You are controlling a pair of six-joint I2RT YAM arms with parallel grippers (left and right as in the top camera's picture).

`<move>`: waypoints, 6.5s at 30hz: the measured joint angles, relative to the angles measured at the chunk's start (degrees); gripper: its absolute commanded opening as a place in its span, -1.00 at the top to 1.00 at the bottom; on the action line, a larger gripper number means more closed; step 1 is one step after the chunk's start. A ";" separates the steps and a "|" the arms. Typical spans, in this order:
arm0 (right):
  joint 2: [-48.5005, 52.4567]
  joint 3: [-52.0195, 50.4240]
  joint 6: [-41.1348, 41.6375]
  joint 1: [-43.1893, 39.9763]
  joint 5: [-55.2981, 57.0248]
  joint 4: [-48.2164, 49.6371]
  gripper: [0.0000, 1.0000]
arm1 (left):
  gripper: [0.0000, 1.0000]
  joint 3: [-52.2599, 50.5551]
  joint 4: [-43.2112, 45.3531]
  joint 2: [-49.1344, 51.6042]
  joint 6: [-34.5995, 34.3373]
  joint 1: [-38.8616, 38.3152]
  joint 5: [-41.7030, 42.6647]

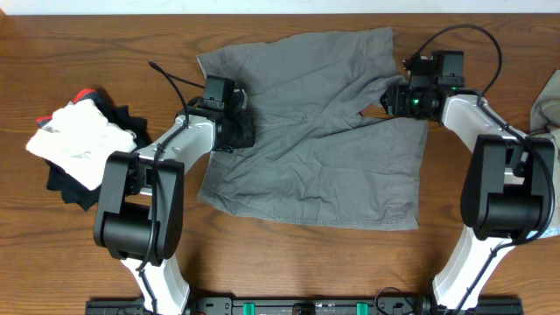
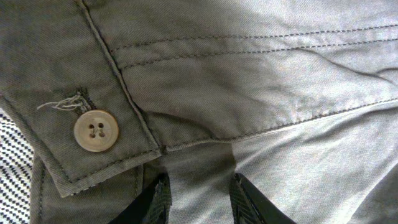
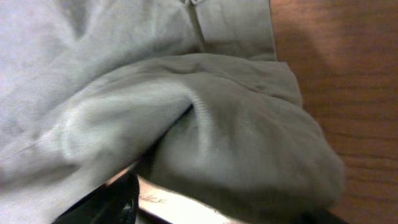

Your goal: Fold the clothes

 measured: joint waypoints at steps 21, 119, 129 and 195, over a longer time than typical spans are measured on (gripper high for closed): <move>0.11 -0.04 1.40 -2.64 15.72 3.23 0.98 | 0.31 0.22 -0.52 0.07 0.00 0.00 0.00; -7.08 21.40 -8.72 0.31 5.20 -38.18 -0.03 | -0.18 -1.73 15.85 2.01 1.97 -0.26 5.18; 3.13 21.07 -7.69 -5.07 1.99 -29.81 0.06 | -0.18 -0.20 17.40 3.69 2.58 0.87 1.70; 15.80 23.34 10.88 -8.98 -9.55 -2.54 0.17 | 0.05 0.52 14.82 3.78 2.60 1.42 -0.22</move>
